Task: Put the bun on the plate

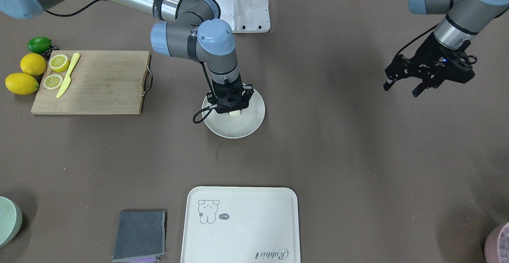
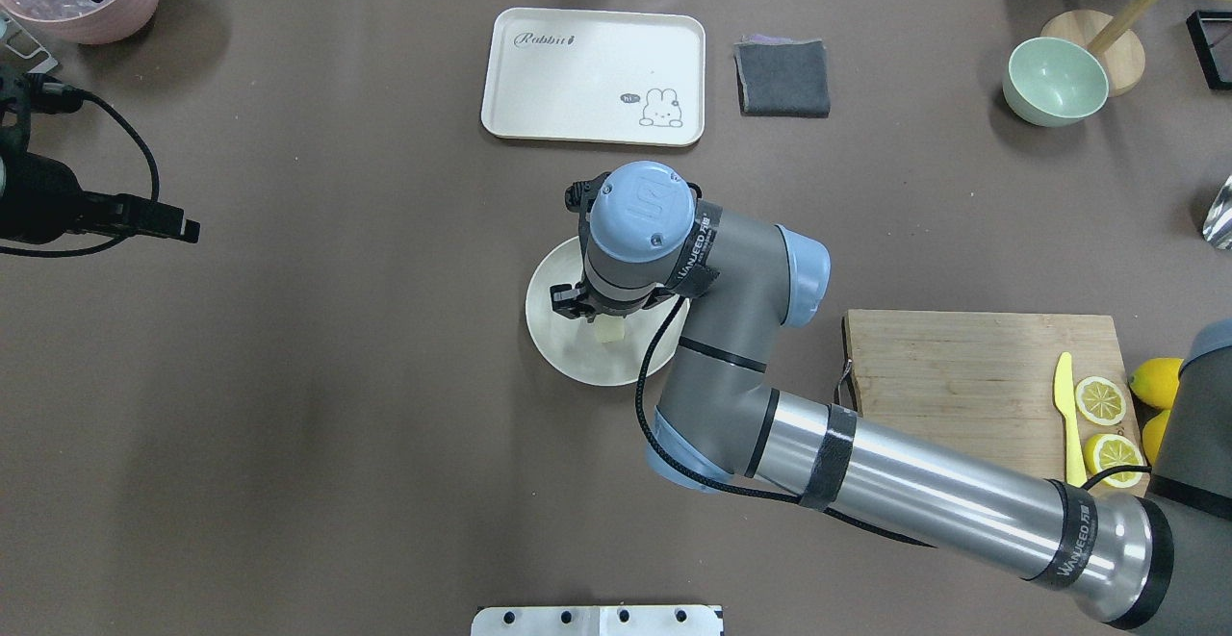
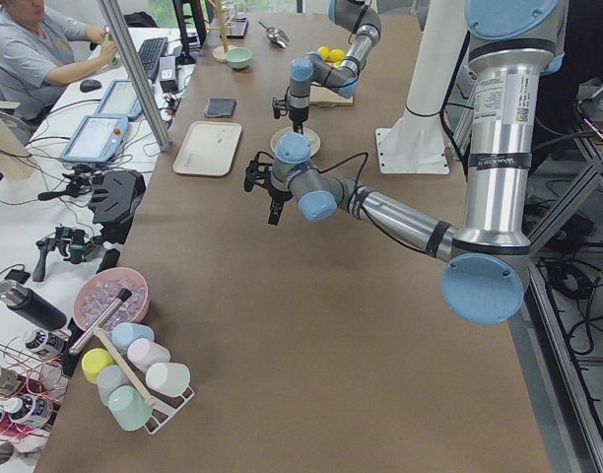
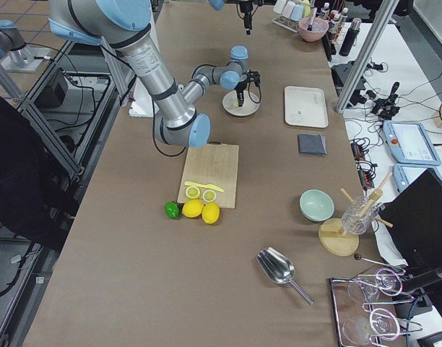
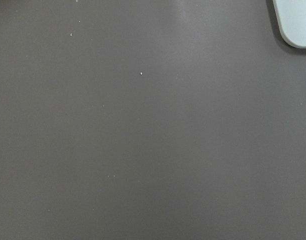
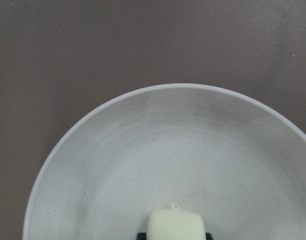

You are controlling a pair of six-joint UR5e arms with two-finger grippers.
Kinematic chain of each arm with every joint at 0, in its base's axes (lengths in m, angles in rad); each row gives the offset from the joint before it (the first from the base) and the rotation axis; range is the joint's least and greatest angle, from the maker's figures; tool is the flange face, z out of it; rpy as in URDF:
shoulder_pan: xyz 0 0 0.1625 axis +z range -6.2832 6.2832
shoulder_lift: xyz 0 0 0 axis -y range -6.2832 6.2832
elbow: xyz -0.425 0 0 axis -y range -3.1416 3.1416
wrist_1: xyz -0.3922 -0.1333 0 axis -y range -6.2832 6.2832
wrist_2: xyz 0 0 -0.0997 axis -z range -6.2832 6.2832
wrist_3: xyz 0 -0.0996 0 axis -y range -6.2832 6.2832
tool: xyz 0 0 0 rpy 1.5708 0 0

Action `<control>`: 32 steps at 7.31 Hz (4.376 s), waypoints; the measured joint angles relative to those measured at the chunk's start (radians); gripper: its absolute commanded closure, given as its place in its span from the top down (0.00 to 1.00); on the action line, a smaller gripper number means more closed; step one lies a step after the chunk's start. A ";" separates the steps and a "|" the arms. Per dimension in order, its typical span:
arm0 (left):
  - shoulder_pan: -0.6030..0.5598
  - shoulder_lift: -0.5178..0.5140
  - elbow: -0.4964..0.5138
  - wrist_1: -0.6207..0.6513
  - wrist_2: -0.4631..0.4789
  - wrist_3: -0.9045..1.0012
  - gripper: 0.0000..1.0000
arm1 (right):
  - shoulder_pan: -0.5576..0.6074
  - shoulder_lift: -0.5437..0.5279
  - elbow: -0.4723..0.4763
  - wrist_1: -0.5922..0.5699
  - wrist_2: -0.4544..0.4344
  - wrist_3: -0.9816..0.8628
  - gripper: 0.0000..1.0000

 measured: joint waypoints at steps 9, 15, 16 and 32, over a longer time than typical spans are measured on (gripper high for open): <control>-0.108 0.059 0.043 0.002 -0.079 0.198 0.97 | 0.245 -0.282 0.356 -0.173 0.173 -0.217 1.00; -0.333 0.270 0.119 0.003 -0.217 0.424 0.97 | 0.801 -0.663 0.231 -0.173 0.438 -1.077 1.00; -0.336 0.280 0.123 0.004 -0.200 0.424 0.97 | 0.867 -0.667 0.162 -0.172 0.441 -1.178 1.00; -0.475 0.300 0.157 0.011 -0.302 0.441 0.98 | 1.002 -0.752 0.072 -0.159 0.465 -1.332 1.00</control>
